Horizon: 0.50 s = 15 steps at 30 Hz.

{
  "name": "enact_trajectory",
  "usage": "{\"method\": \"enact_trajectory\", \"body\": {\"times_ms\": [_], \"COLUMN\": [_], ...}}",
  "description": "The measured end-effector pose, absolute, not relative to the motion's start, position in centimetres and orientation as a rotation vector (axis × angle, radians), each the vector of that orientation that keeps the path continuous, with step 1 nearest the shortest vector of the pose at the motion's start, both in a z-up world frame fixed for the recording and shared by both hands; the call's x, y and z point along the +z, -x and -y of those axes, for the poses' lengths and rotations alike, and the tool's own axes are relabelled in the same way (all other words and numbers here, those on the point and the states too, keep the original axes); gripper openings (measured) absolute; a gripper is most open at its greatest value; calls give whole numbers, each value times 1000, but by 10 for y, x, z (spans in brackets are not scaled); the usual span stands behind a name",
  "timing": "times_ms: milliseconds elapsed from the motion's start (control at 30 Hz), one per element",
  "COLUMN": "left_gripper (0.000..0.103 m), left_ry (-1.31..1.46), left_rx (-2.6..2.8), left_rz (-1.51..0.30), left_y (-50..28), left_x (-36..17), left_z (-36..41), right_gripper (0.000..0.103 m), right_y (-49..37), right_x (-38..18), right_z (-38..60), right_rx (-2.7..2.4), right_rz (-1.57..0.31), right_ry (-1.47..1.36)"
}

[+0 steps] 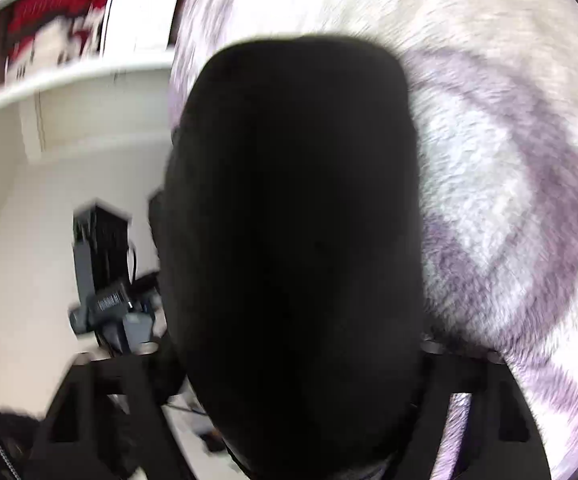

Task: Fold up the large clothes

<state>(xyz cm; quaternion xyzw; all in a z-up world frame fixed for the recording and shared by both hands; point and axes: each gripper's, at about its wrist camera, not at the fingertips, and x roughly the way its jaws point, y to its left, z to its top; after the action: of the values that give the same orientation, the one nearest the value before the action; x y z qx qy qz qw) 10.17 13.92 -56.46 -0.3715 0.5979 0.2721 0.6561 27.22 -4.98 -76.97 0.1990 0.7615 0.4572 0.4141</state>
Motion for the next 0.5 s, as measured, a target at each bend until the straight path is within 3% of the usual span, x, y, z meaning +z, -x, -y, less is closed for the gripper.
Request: {"method": "enact_trajectory", "body": {"times_ms": [67, 233, 333, 500], "left_gripper": [103, 103, 103, 103], "left_ry": [826, 810, 835, 899], "left_rx": [653, 707, 685, 616], "left_rz": [-1296, -1206, -1232, -1283], "left_y": [-94, -78, -83, -97], "left_x": [-536, -496, -511, -551], "left_z": [-146, -143, -131, -101], "right_gripper": [59, 58, 88, 93], "right_y": [-271, -262, -251, -258], "right_x": [-760, -747, -774, -762], "right_z": [71, 151, 179, 221], "right_rx": [1070, 837, 628, 609], "right_rz": [-1876, -1700, -1804, -1899], "right_ry": [-652, -1005, -963, -834]}}
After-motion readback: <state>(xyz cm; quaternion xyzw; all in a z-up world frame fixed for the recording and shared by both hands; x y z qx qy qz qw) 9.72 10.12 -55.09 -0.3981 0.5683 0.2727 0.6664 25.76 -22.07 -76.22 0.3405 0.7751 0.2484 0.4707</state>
